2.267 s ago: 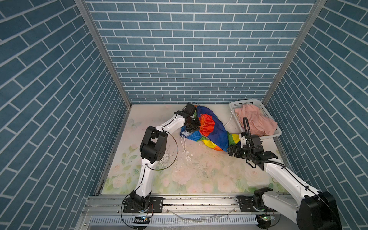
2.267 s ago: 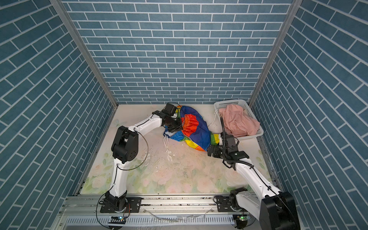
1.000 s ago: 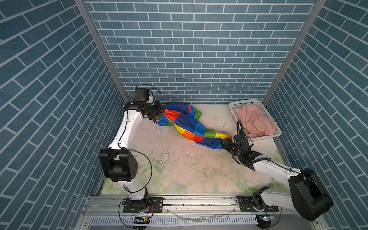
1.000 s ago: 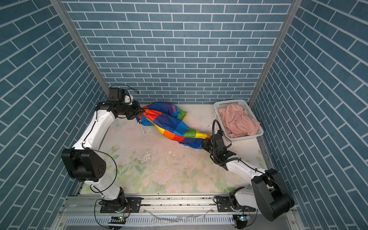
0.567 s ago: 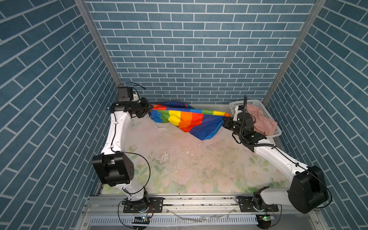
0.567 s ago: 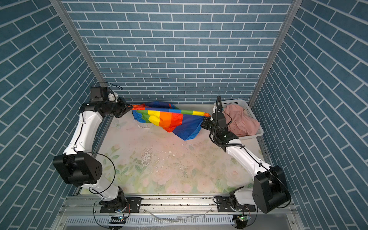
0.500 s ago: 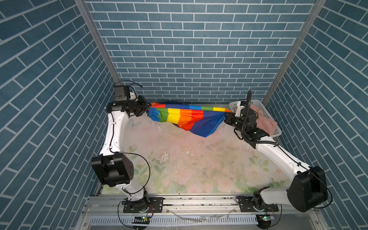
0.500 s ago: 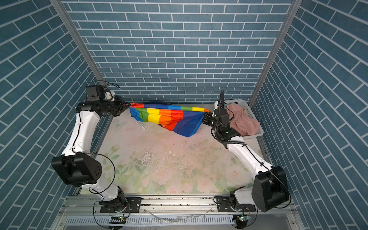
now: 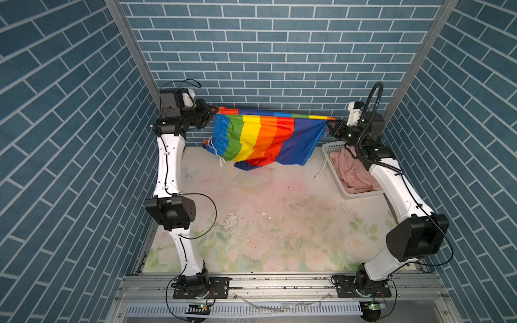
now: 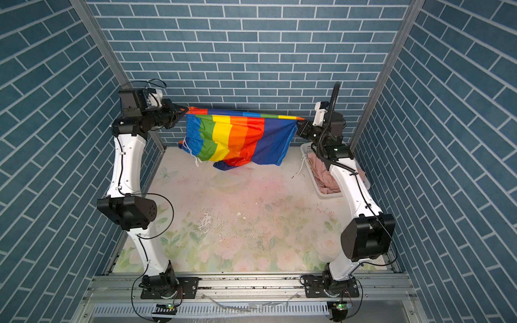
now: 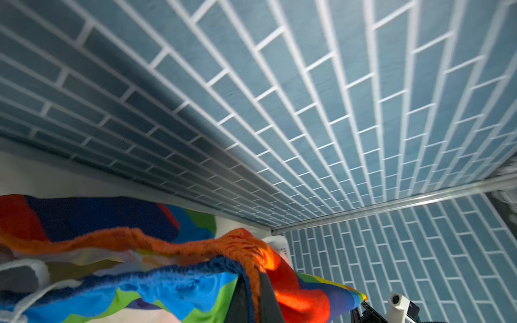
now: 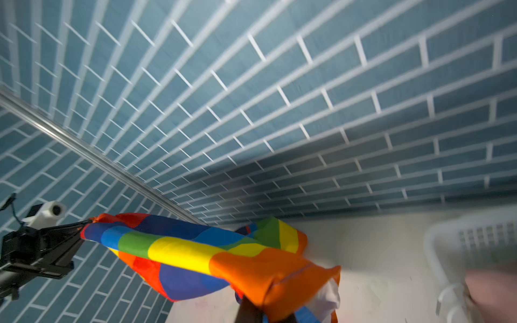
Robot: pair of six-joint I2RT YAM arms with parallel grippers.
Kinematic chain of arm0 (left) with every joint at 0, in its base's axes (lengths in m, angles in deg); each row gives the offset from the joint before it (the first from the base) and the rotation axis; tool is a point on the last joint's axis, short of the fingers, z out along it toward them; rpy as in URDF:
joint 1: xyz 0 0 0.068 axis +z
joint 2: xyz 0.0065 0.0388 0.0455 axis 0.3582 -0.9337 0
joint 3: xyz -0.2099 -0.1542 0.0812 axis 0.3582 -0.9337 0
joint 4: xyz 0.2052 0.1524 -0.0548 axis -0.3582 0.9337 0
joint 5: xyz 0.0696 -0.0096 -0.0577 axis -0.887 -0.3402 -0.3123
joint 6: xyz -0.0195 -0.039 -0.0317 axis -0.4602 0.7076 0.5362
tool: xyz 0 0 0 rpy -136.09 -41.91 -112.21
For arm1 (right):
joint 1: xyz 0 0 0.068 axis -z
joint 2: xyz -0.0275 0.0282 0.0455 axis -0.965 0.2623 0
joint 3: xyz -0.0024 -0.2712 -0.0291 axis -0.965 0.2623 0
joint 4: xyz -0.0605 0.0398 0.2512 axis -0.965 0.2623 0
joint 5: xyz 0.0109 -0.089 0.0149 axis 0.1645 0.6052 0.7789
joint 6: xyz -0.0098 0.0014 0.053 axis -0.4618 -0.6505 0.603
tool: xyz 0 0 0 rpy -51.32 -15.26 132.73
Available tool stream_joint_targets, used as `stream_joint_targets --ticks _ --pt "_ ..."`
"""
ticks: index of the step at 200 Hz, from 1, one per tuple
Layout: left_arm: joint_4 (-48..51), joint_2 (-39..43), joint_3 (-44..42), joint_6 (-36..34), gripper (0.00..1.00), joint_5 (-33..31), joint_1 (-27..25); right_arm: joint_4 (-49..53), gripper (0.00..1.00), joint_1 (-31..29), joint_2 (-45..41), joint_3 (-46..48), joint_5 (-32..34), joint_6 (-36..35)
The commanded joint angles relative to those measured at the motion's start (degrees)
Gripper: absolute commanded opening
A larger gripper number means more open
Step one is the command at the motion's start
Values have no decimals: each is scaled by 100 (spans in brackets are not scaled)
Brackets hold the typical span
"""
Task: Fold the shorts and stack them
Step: 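Lift the shorts high with both grippers holding opposite waistband corners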
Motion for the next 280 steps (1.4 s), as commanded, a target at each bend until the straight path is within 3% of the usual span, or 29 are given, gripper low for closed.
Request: stream_joint_targets --ticks 1,21,77,112,156,199,229,249,280 --pt "-1376 902 -143 404 0 -529 333 129 0 672 -994 -200 737 -325" --pt "-1696 1531 -435 471 0 -616 291 336 0 913 -1608 -118 755 -387" --pt "-1159 2744 -944 309 0 -1069 327 807 0 1385 -2801 174 871 -622" --pt "-316 2348 -949 174 0 -1308 512 1005 0 1652 -1920 -89 534 -226" --pt "510 541 -70 6 0 -924 591 930 0 1679 94 -706 -108 197" --pt "-776 -395 83 717 0 -224 464 1075 0 1657 1369 -1762 -517 328" --pt "-1412 -618 589 931 0 -351 389 2564 0 1683 2201 -4093 -561 -155" --pt "-1989 -505 748 1212 0 -304 369 3126 0 1856 2300 -5392 -421 -285" --pt "-2022 -22 542 1181 0 -204 616 3153 0 2456 1715 -5246 -555 5"
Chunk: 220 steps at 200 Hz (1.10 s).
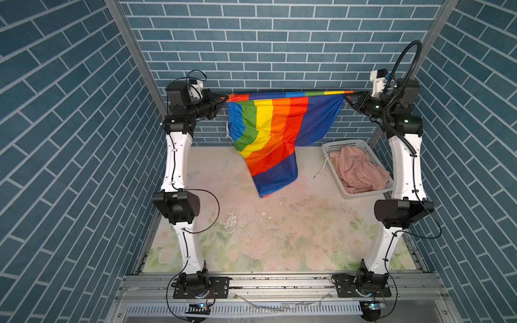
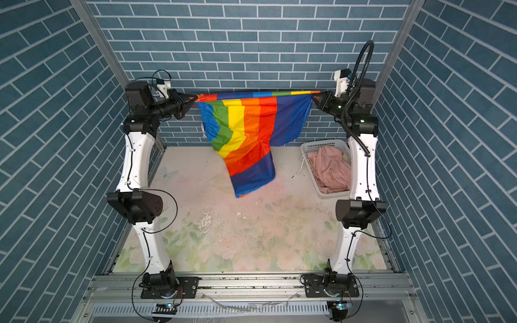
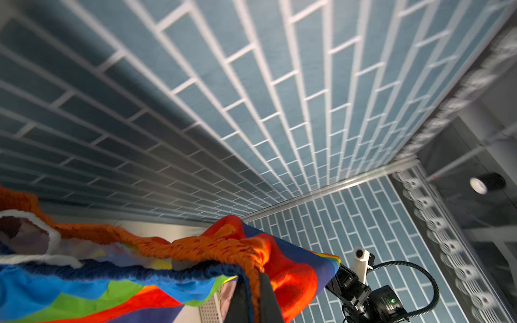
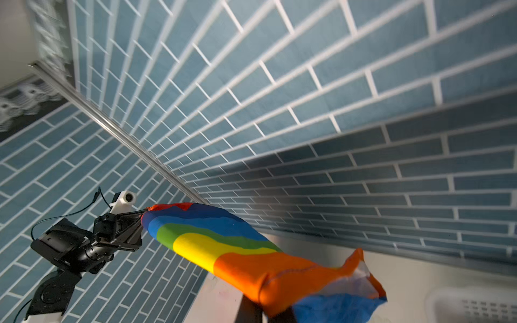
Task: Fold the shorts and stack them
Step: 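Lift the shorts high with both grippers holding opposite waistband corners, then lower the shorts and drag them flat onto the table with both grippers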
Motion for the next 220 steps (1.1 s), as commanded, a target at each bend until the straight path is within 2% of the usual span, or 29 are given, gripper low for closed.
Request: stream_joint_targets --ticks 1,18,40,61,87,106,120,134,140,152,158,171,179,181,191,210,213,220 --pt "-538 551 -69 -20 0 -1043 862 213 0 1335 -584 38 1424 162" --pt "-316 976 -1073 12 0 -894 1148 -85 0 1334 -1248 1228 1223 -55" --pt "-366 1816 -3400 -252 0 -639 1470 -1267 0 1140 -2334 3828 863 69" --pt "-139 2704 -5454 -801 0 -877 1580 -1465 0 718 -2962 5587 1099 -93" --pt "-235 3637 -7606 -795 0 -1071 1575 -1935 0 117 -3574 7513 1335 92" --pt "-321 4252 -8780 -763 5 -1080 1591 -1895 0 -285 -3964 8583 1591 -24" --pt "-153 4668 -9343 -922 3 -1048 1594 -1637 0 -409 -4264 9159 1665 -145" --pt "243 5069 -9728 -1175 3 -1165 1577 -1623 0 -470 -4704 9909 1680 76" --pt "251 5235 -9955 -1156 9 -1147 1574 -1600 0 -531 -4850 10200 1698 134" --pt "172 5475 -10369 -1028 32 -1066 1570 -1520 0 -705 -5011 10657 1727 150" --pt "226 5553 -10511 -1054 36 -1074 1574 -1498 0 -783 -5040 10872 1658 133" --pt "405 5621 -10746 -1234 47 -970 1571 -1367 24 -941 -5027 11155 1462 75" --pt "722 5639 -10770 -1455 57 -990 1570 -1223 42 -1020 -5025 11192 1344 -18" --pt "814 5648 -10767 -1509 60 -1008 1573 -1141 51 -1049 -5043 11181 1328 -52" --pt "1147 5712 -10763 -1709 68 -1043 1569 -891 69 -1107 -5136 11078 1327 -150" --pt "1422 6012 -10668 -1846 78 -1408 1579 -289 96 -1146 -5400 10582 1225 -406" --pt "1408 6071 -10666 -1826 83 -1484 1576 -199 98 -1150 -5412 10479 1207 -446" --pt "1255 6195 -10661 -1693 86 -1570 1567 36 99 -1150 -5411 10138 1186 -555"
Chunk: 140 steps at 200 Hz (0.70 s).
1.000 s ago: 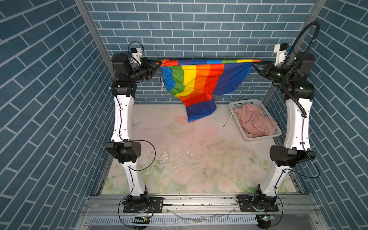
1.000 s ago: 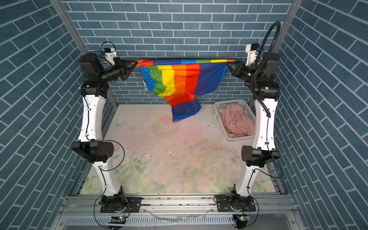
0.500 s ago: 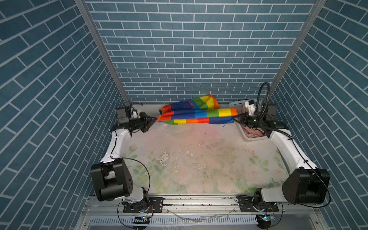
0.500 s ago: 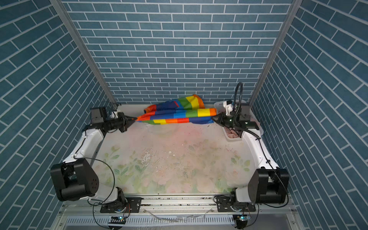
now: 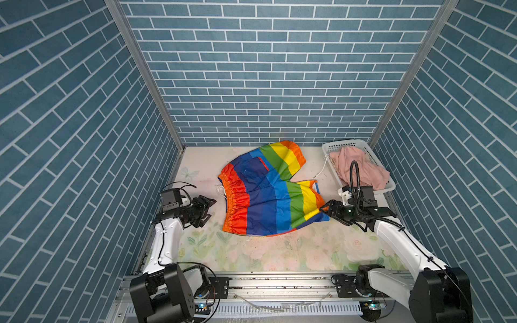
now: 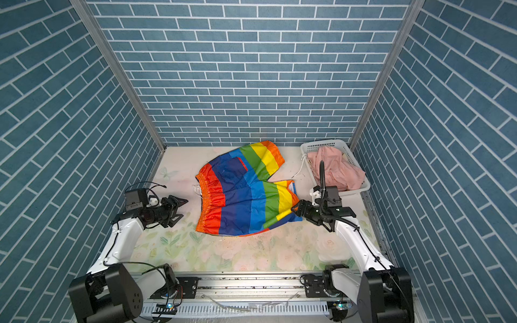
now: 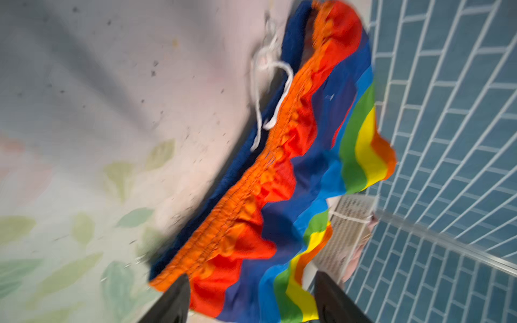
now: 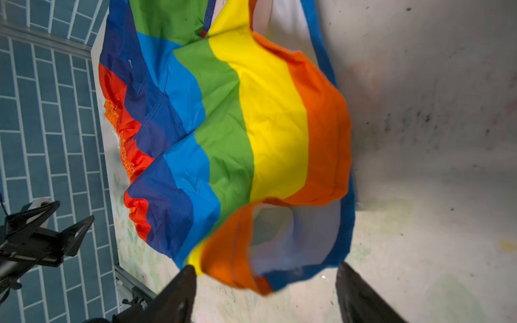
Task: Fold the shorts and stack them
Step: 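Lower the shorts and drag them flat onto the table with both grippers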
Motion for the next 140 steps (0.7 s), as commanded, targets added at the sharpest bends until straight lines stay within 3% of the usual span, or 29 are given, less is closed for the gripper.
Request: stream_joint_targets --ticks 1,10,38,64,98,140 --pt "184 441 96 -199 87 -516 10 708 99 -31 -248 -872 3 -438" --pt "-173 527 90 59 99 -576 -12 979 99 -29 -188 -1331 56 -555" --pt "-855 66 666 320 99 -1025 -463 884 99 -25 662 -2648 558 -580" --pt "-1345 -1061 1541 284 99 -1298 -1359 87 99 -31 2423 -3755 637 -565" --pt "-1113 -2856 3191 156 100 -1310 -2131 -396 99 -37 4742 -5783 92 -739" --pt "-857 -4533 4530 96 100 -1179 -2338 240 99 -41 6868 -8451 -559 -1409"
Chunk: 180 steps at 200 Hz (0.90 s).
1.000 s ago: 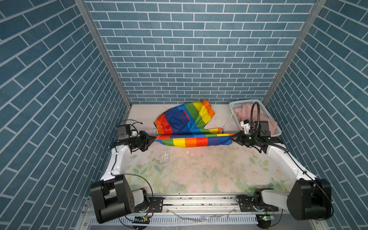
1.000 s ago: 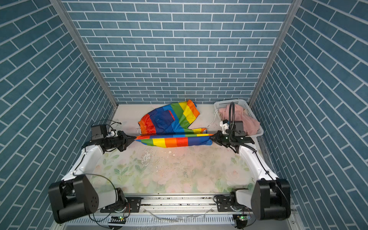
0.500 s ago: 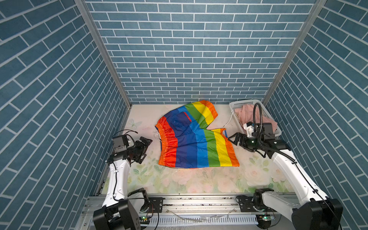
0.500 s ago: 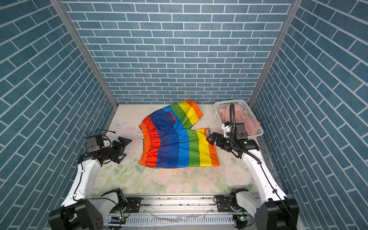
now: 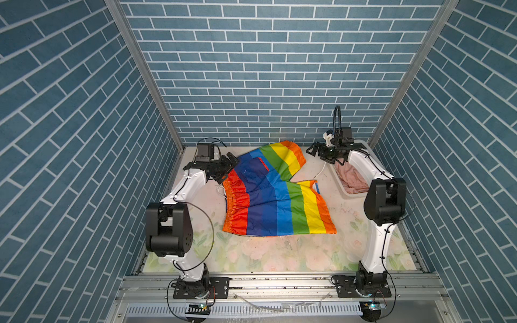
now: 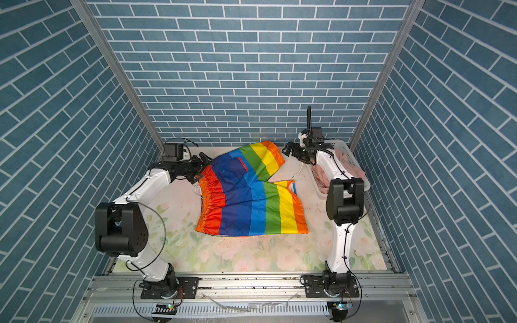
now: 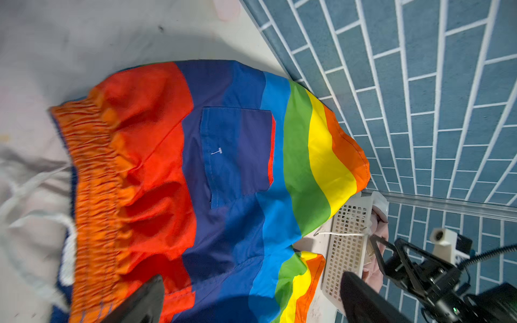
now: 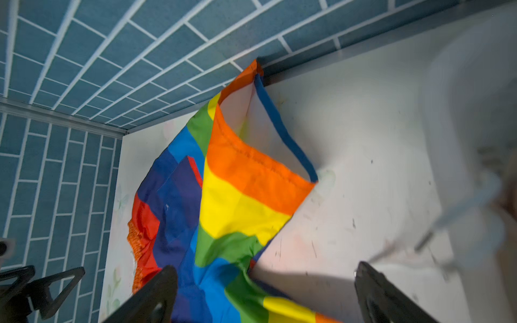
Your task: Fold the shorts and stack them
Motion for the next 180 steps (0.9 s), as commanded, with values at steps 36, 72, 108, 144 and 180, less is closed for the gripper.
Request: stream_joint_targets --ticks 36,72,108,144,180 --pt "652 -1932 1478 -259 100 -71 36 292 99 -103 1913 -2744 -1254 -852" --pt "986 -2630 2020 -290 99 -109 227 -20 99 -336 2846 -3619 -1620 -718" --pt "1086 -2820 2014 -371 100 -158 487 -63 94 -446 2784 -3185 -1692 -936" --pt "1074 -2880 1786 -437 99 -173 704 -195 64 -446 1949 -1609 -1675 -1207" --pt "1054 -2823 1480 -535 100 -137 779 -953 39 -361 708 588 -1399 -1281"
